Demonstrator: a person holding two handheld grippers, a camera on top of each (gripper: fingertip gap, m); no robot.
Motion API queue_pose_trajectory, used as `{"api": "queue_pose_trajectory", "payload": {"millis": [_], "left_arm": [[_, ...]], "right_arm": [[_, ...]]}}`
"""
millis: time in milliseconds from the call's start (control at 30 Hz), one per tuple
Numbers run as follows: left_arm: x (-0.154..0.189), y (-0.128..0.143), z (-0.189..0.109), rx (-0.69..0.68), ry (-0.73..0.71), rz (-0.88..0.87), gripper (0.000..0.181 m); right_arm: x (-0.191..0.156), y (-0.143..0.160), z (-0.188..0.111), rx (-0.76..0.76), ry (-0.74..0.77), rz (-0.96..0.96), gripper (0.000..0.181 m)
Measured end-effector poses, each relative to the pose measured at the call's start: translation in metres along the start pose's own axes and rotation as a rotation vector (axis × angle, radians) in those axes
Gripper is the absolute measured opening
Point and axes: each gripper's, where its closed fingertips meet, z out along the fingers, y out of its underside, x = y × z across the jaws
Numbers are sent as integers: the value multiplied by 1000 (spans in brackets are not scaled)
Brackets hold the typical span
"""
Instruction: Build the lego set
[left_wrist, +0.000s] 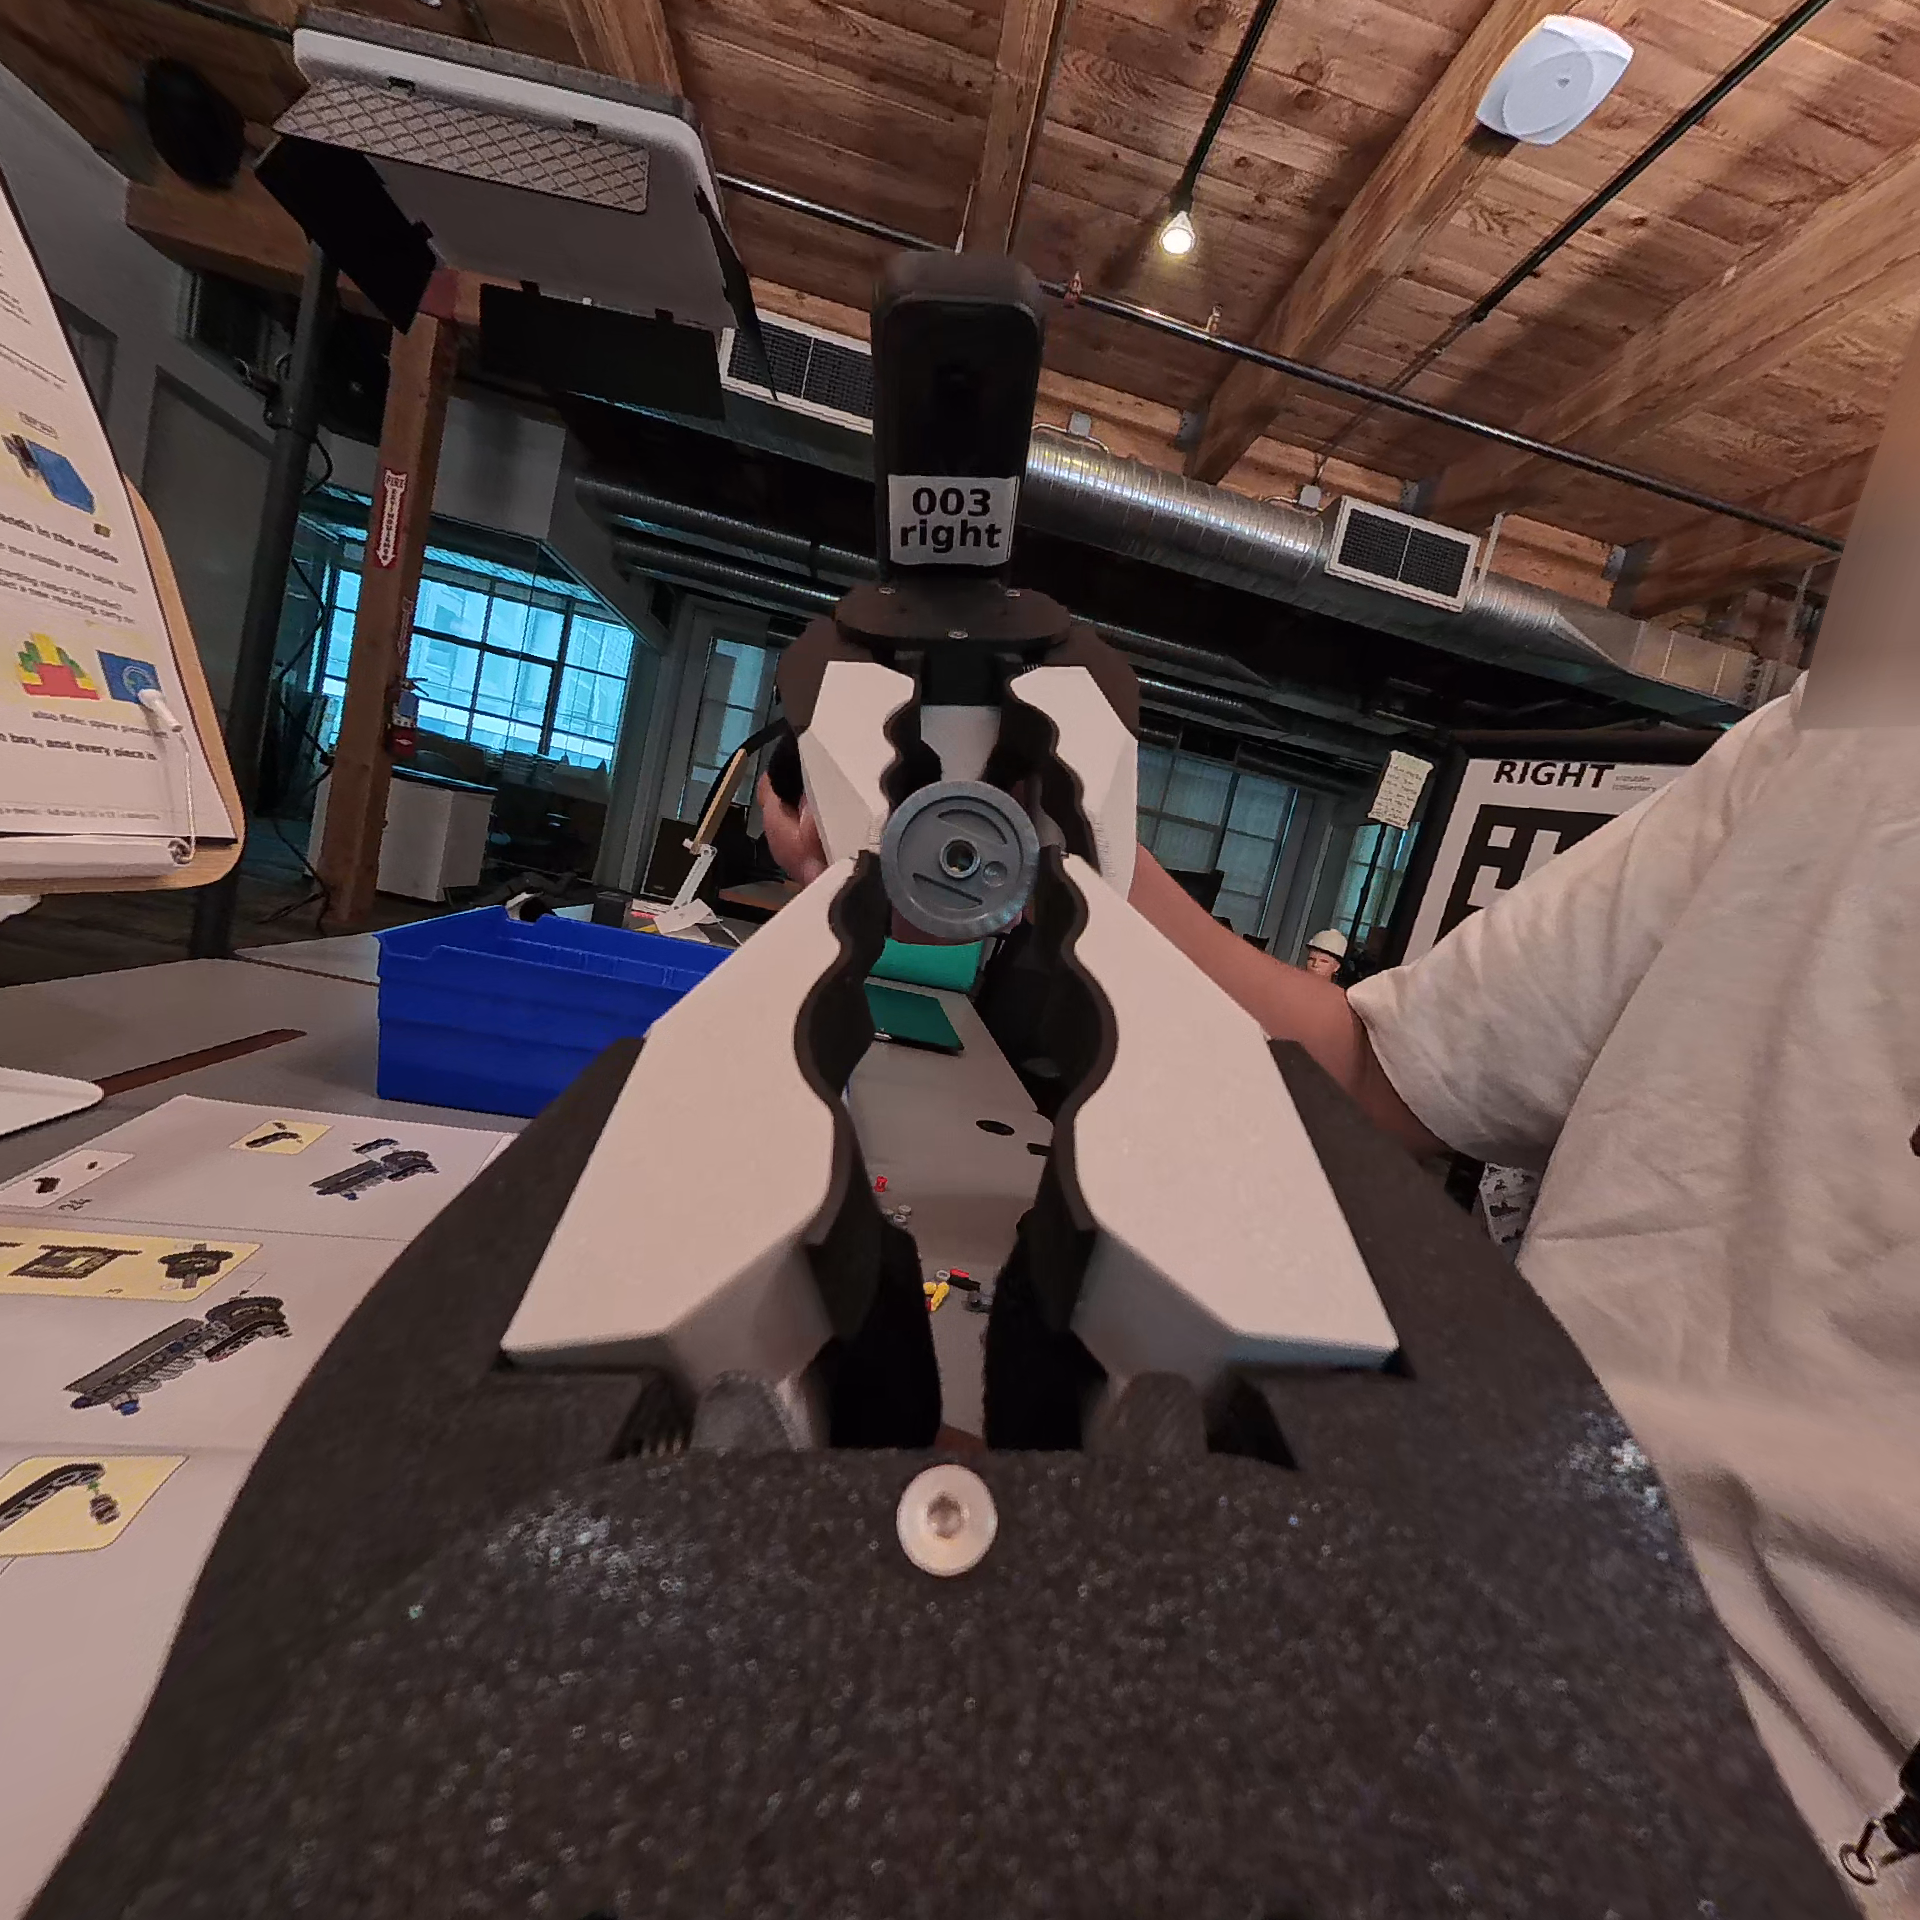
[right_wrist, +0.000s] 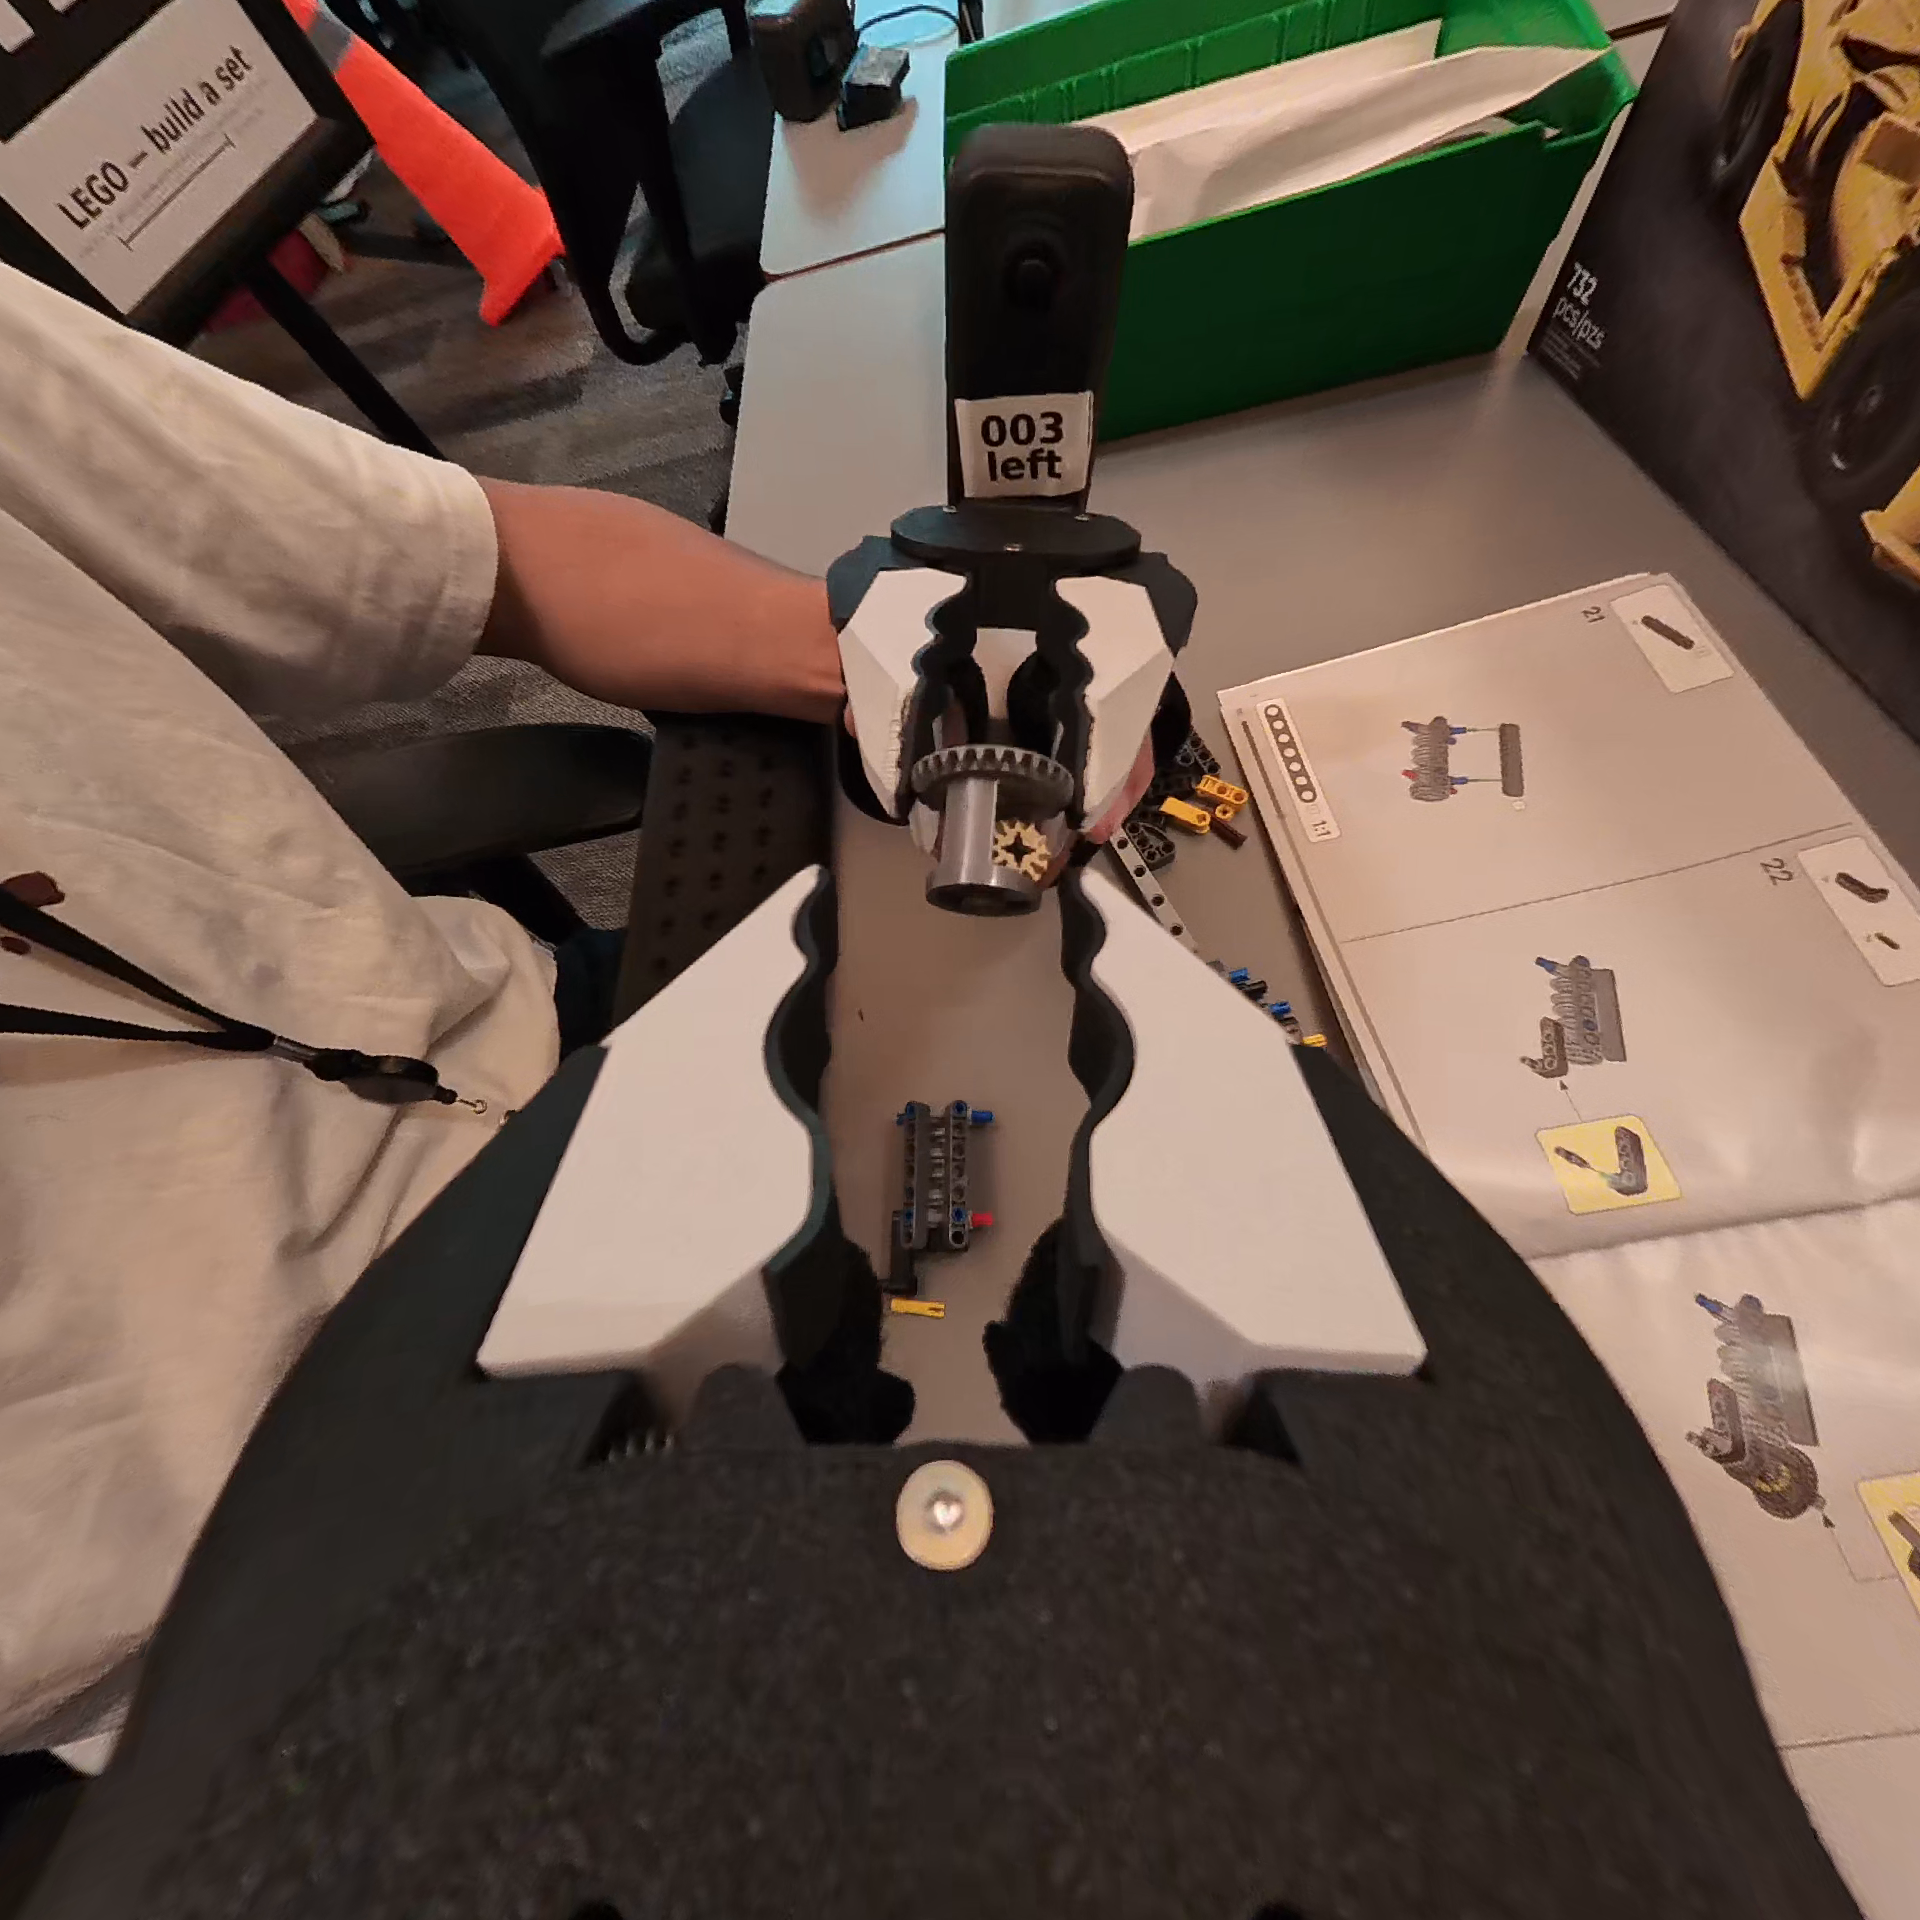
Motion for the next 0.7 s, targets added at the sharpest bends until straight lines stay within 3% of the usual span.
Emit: {"api": "queue_pose_trajectory", "payload": {"millis": [700], "left_arm": [[-5, 3, 0, -2, -8, -29, 28]], "right_arm": [[2, -3, 0, 14, 31, -37, 41]]}}
